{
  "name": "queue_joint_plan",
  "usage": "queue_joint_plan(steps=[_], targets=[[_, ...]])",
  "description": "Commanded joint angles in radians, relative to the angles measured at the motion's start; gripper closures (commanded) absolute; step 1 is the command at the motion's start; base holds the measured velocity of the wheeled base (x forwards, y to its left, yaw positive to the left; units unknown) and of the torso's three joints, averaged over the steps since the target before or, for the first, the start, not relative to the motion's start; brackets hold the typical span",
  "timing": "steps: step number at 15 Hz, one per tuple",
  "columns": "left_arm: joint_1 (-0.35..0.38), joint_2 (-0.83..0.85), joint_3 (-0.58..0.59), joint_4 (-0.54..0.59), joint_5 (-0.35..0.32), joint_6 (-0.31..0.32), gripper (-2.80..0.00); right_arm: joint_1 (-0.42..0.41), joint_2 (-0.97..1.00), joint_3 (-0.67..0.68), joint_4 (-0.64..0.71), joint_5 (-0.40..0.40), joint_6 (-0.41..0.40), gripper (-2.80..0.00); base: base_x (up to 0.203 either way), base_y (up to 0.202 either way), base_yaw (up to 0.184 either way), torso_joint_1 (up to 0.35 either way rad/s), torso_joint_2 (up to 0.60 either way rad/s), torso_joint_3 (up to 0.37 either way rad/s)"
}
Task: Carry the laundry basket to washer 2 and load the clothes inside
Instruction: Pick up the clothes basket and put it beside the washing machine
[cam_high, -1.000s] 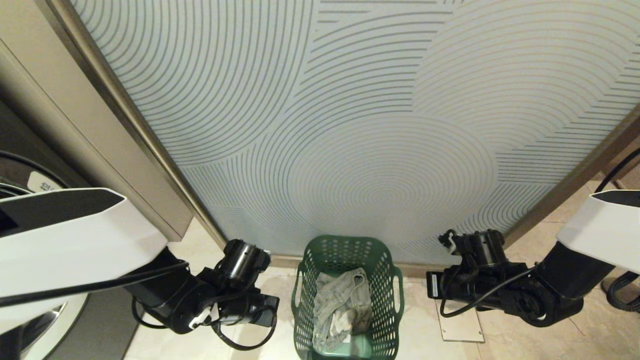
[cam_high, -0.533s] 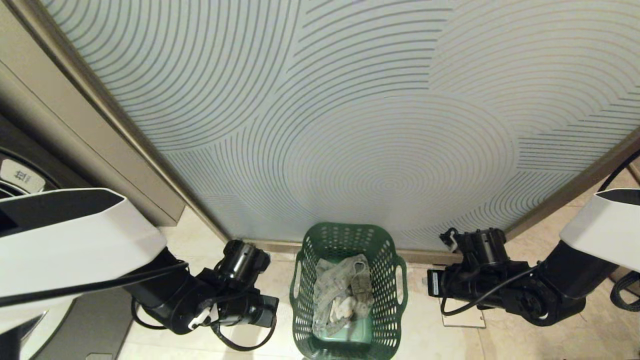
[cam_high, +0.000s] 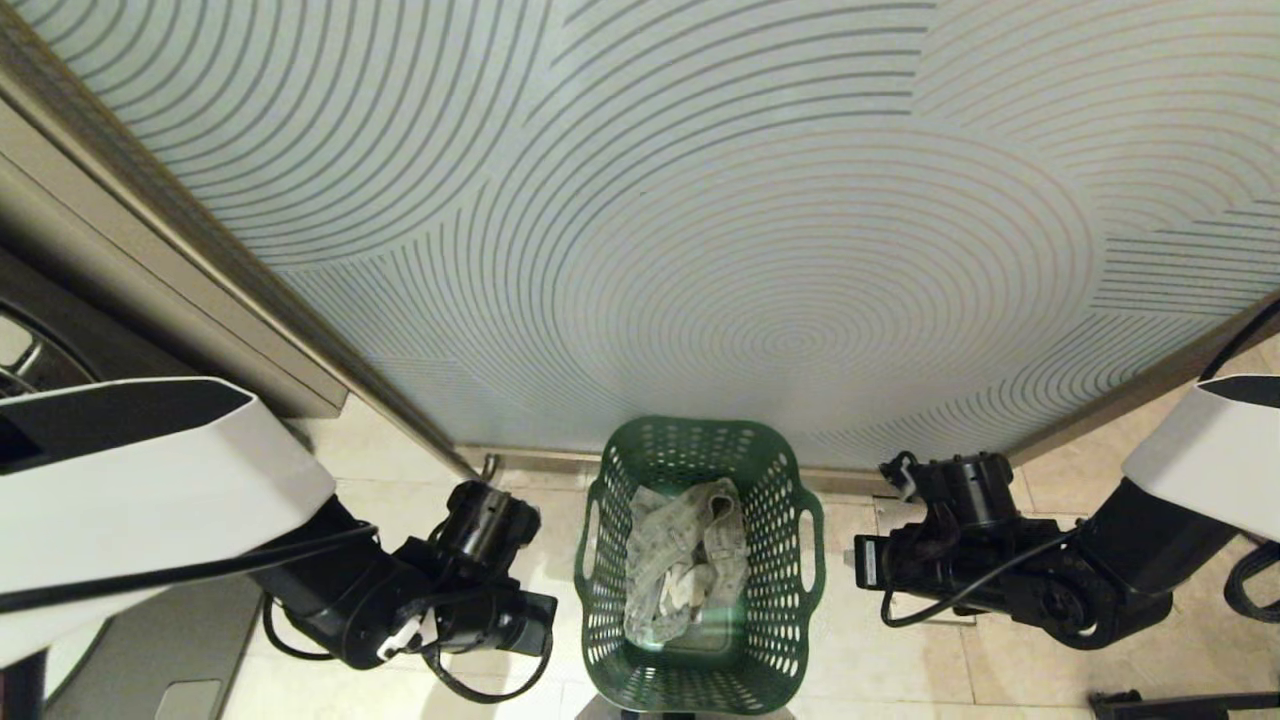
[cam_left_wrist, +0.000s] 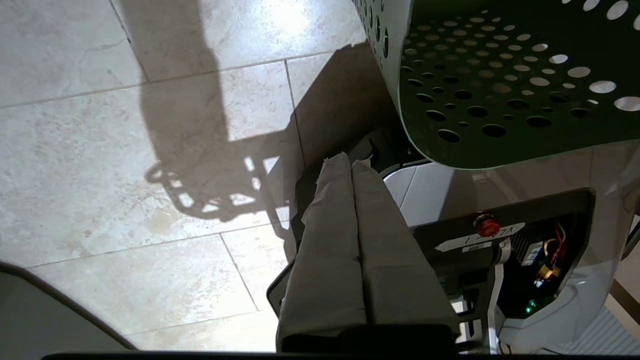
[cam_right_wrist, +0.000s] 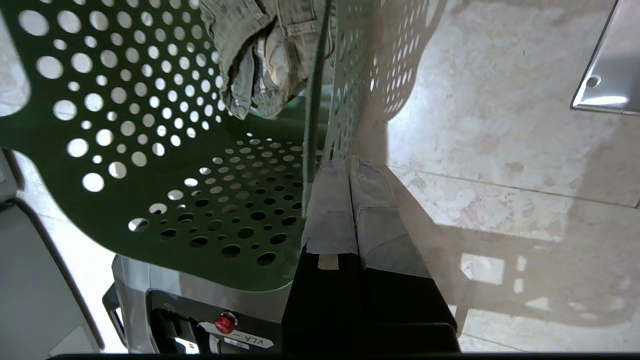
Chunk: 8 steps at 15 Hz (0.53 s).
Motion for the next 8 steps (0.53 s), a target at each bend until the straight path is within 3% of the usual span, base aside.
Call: queue_joint_plan(steps=[1,4,6,8], targets=[[0.000,0.006,-0.001,-0.003,0.000,-0.002,0.00,0.001,-0.006,-0.002,-0.002,0.001,0.000,0.00,0.000,0.000,0.000,0.001,0.00,-0.196],[0.004,0.004,0.033,-0.071,0.009,-0.003,0.00,0.001,-0.012,-0.007,0.002,-0.014,-0.003,0.00,0.000,0.000,0.000,0.001,0.00,-0.129],[0.003,0.014,0.077,-0.263,0.003,0.003,0.00,0.001,-0.012,-0.008,0.005,-0.016,-0.006,0.00,0.000,0.000,0.000,-0.001,0.00,-0.018],[0.000,0.045,0.134,-0.393,-0.011,0.087,0.00,0.000,-0.013,-0.026,0.020,-0.016,-0.005,0.00,0.000,0.000,0.000,0.000,0.00,0.000]])
